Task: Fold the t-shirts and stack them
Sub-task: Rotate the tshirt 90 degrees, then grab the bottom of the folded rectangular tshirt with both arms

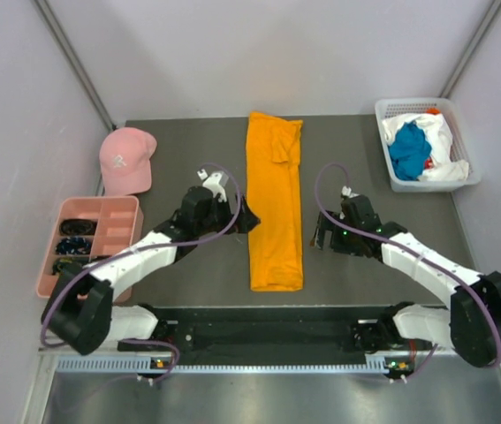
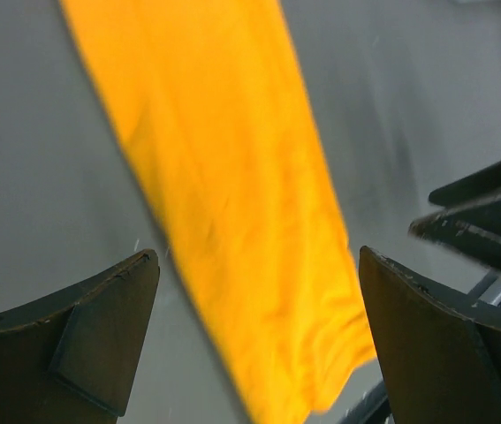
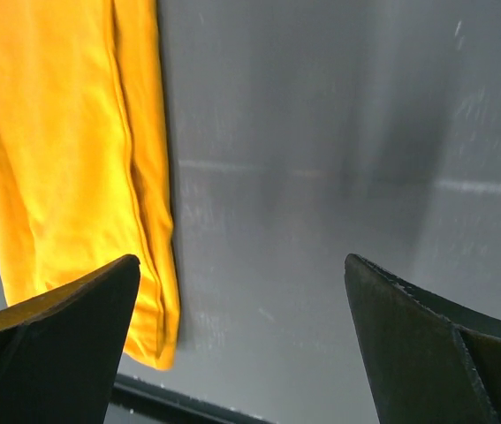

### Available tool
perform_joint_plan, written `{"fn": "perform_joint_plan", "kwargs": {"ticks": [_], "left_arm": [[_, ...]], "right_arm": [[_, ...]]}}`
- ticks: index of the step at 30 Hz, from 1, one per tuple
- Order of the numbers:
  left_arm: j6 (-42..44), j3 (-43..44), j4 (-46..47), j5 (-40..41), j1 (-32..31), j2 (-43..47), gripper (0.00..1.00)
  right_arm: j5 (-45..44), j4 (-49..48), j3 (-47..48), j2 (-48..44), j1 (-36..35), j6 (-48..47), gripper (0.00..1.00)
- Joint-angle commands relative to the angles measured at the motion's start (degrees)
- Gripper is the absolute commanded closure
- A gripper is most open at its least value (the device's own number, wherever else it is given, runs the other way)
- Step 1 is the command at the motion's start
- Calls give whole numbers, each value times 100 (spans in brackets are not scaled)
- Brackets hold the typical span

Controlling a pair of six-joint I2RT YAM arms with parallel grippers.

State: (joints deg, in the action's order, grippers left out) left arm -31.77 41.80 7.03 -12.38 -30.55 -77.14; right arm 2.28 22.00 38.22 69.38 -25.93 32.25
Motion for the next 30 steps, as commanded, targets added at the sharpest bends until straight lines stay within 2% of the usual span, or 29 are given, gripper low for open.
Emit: {"fn": "perform_joint_plan", "kwargs": {"ticks": [1, 4, 7, 14, 18, 22, 26, 30], "left_arm": [[-163, -557, -604, 456, -302, 1138, 1], [-321, -1092, -633, 430, -399, 1684, 1], [-602, -1699, -229, 263, -496, 2045, 1], [-883, -2369, 615, 464, -970, 1844, 1], [-1085, -2519, 1054, 395, -1225, 1458, 1], [-1270, -2572, 1046, 456, -1559, 1413, 1], [-1428, -2651, 1002, 552, -1797, 1430, 1], [-1543, -2800, 1090, 746, -2104, 1395, 1]], "right_arm": [[396, -442, -402, -487, -183, 553, 1], [614, -652, -788, -812, -281, 834, 1], [1045, -1065, -1184, -1058, -307, 1124, 1], [879, -1057, -1387, -1103, -781, 1415, 3], [853, -1154, -1440, -1023, -1062, 1582, 10], [721, -1163, -1536, -1032, -1405, 1811, 16], [633, -1355, -1677, -1006, -1607, 2039, 28], [528, -1523, -1782, -796, -1801, 2215, 32]]}}
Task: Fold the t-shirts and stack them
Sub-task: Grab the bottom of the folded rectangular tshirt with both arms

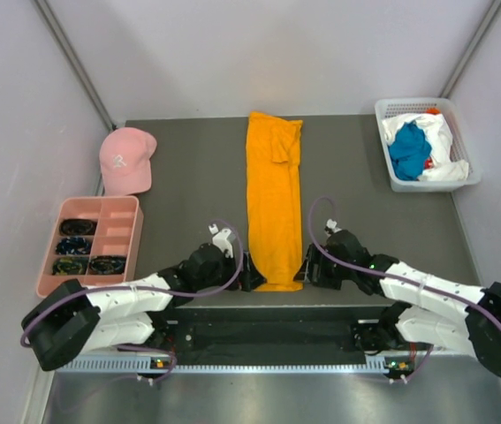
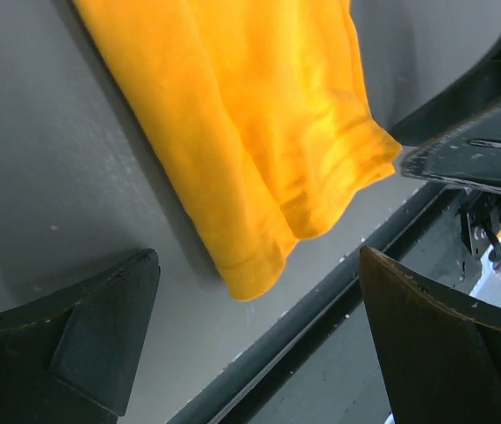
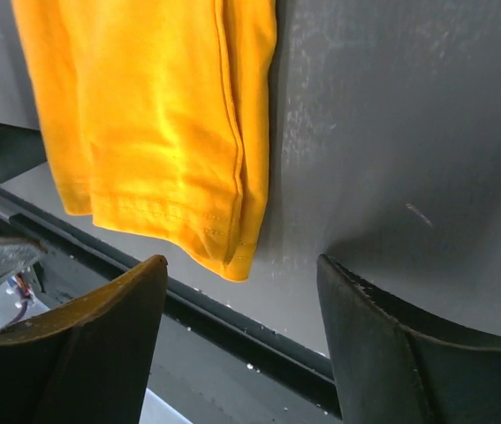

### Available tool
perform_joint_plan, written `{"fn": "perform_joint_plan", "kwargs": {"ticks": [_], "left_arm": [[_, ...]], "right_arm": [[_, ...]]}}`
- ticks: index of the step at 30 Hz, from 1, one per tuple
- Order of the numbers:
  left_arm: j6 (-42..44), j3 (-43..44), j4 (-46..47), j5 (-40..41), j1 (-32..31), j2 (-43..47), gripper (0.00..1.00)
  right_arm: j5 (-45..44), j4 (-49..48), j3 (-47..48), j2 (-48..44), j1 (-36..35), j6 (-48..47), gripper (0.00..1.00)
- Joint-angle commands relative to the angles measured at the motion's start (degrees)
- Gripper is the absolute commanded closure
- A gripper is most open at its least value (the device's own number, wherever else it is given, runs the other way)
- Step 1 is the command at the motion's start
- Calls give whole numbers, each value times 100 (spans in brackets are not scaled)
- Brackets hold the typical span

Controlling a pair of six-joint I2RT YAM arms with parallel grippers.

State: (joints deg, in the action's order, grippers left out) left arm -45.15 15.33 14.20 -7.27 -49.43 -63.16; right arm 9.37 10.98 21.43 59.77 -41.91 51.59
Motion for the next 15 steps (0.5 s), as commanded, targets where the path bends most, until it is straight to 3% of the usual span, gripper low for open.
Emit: {"fn": "perform_joint_plan", "kwargs": {"ticks": [1, 15], "left_arm": [[-231, -171, 408, 261, -242, -12, 1], [-232, -250, 821, 287, -287, -469, 1]], "right_arm": [[-172, -474, -139, 202, -230, 298, 33], [-277, -642, -253, 352, -353, 536, 51]]}}
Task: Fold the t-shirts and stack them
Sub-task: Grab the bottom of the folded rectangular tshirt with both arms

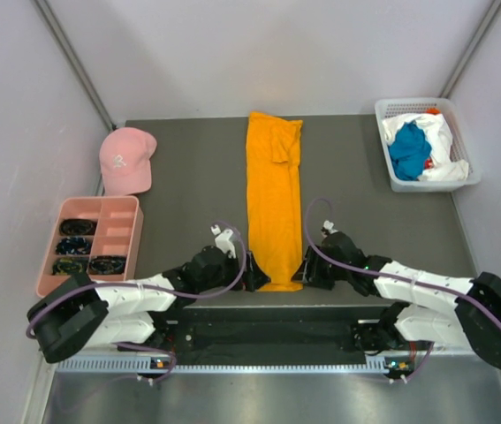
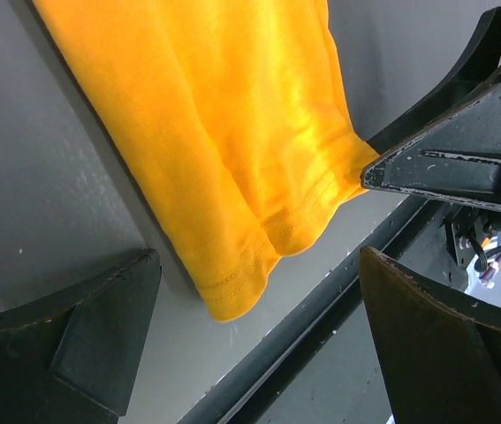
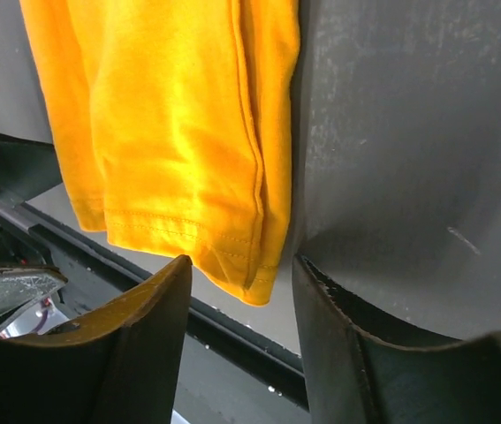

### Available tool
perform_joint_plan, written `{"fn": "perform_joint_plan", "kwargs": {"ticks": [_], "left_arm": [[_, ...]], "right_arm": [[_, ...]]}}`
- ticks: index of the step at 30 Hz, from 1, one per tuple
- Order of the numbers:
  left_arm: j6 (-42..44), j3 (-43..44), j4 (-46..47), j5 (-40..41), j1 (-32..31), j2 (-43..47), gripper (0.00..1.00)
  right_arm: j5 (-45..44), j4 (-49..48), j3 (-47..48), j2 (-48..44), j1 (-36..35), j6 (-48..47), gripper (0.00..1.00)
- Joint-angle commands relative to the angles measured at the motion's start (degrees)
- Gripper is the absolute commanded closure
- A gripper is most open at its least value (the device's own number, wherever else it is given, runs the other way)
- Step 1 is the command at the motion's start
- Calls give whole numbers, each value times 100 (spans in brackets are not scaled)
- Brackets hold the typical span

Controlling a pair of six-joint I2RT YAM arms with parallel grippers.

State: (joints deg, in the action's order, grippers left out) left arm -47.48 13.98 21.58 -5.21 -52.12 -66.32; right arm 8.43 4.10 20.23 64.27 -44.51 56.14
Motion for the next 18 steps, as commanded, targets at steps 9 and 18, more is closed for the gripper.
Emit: {"fn": "perform_joint_plan", "kwargs": {"ticks": [9, 18], "left_arm": [[-7, -71, 381, -94, -26, -574, 1], [55, -18, 171, -94, -27, -549, 1]], "right_arm": [[-429, 460, -274, -608, -93, 169, 59], [-316, 92, -274, -363, -93, 222, 60]]}}
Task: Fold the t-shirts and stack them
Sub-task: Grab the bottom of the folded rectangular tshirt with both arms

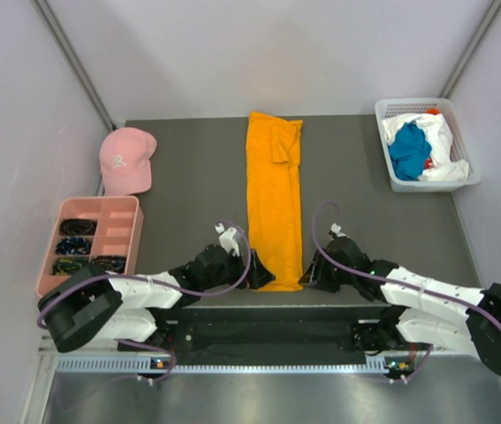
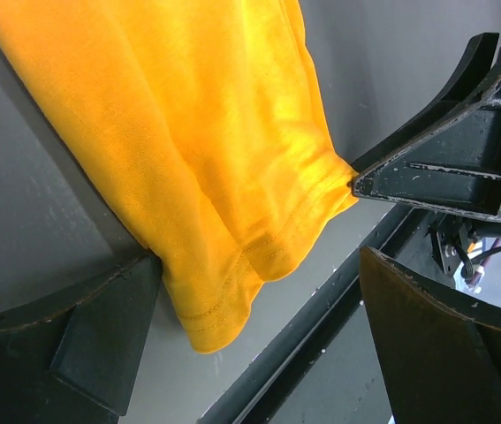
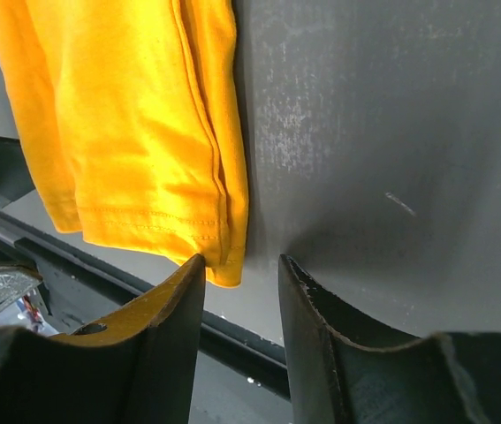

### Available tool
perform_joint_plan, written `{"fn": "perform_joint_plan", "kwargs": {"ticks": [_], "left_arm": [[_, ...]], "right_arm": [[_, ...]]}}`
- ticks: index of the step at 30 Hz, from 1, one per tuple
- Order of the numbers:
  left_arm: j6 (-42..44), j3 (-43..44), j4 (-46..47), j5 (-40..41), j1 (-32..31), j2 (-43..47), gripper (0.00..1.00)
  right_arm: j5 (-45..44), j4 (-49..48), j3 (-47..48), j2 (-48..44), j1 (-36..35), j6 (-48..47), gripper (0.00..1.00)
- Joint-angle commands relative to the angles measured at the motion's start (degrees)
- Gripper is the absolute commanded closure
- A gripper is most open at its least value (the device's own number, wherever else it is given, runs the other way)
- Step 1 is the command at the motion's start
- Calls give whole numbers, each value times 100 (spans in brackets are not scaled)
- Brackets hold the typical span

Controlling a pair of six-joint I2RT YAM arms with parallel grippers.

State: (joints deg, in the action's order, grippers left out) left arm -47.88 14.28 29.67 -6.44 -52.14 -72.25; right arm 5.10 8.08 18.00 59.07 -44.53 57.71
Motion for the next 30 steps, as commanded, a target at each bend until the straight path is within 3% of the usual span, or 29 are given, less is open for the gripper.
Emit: {"fn": "perform_joint_plan", "kwargs": {"ticks": [1, 11, 19, 20, 22, 27, 30], "left_arm": [[103, -48, -699, 63, -24, 96, 1], [182, -84, -1192, 231, -24, 580, 1], [174, -84, -920, 125, -24, 291, 3], [156, -75, -884, 108, -24, 229, 6], [147, -57, -823, 108, -33, 168, 26], [138, 101, -831, 55, -24, -166, 62], [121, 110, -805, 20, -24, -220, 67]], "right_arm": [[52, -385, -51, 262, -91, 73, 60], [184, -579, 2, 501, -82, 73, 66], [87, -438, -25, 342, -91, 73, 84], [87, -438, -33, 342, -82, 65, 86], [87, -421, -25, 368, -91, 56, 89], [87, -368, 19, 386, -91, 21, 89], [70, -342, 54, 404, -99, -6, 89]]}}
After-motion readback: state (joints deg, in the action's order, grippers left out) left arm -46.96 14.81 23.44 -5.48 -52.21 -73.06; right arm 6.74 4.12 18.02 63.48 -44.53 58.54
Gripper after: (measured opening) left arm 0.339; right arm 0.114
